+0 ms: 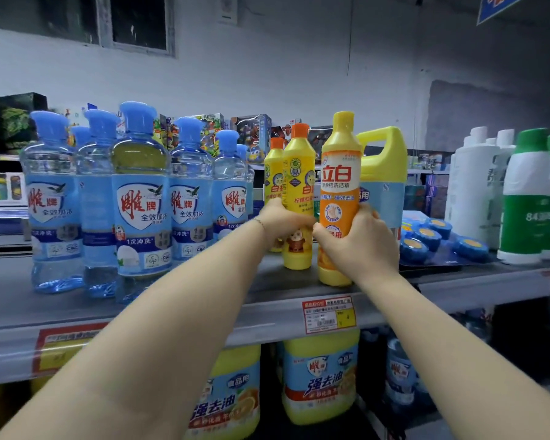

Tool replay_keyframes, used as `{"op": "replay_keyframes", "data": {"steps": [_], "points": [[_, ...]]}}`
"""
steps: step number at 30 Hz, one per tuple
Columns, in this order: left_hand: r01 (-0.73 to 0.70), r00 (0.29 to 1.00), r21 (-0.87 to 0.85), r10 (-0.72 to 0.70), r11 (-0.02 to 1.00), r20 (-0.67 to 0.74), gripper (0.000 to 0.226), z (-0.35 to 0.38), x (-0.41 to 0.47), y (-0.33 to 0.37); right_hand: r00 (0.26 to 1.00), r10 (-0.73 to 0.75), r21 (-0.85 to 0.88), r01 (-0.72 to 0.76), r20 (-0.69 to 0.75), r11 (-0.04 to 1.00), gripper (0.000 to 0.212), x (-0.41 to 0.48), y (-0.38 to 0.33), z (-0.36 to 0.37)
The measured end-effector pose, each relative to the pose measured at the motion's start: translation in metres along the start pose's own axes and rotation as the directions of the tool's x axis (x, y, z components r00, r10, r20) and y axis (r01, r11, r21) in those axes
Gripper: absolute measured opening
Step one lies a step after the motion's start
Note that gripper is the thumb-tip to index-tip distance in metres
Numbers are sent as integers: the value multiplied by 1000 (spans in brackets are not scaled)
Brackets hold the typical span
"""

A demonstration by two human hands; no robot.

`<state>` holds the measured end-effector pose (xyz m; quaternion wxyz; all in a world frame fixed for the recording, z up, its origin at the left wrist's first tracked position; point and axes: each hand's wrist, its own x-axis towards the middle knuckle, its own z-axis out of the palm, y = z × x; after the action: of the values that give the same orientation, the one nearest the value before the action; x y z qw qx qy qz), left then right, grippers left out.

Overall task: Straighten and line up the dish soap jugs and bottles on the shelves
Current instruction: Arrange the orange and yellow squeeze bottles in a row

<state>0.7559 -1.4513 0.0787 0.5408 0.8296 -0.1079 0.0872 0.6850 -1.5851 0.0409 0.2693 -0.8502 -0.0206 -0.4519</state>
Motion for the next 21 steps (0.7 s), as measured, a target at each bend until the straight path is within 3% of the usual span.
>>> {"op": "replay_keyframes", "data": {"steps": [6, 13, 17, 21], "points": [[75, 984, -11, -72, 997, 166, 43, -22, -13, 2, 1000, 2, 15, -2, 1, 1000, 52, 0, -1, 0], [-24, 994, -62, 30, 998, 102, 25, -13, -24, -2, 999, 1, 6, -1, 45, 1000, 54, 0, -2, -3], [-78, 995, -41, 80, 996, 64, 50, -10, -32, -5, 992, -5, 11, 3, 123, 1000, 58, 1, -5, -5], [-85, 996, -31, 86, 996, 24, 41, -7, -36, -8, 983, -4, 0, 4, 184, 1000, 63, 2, -9, -8]]}}
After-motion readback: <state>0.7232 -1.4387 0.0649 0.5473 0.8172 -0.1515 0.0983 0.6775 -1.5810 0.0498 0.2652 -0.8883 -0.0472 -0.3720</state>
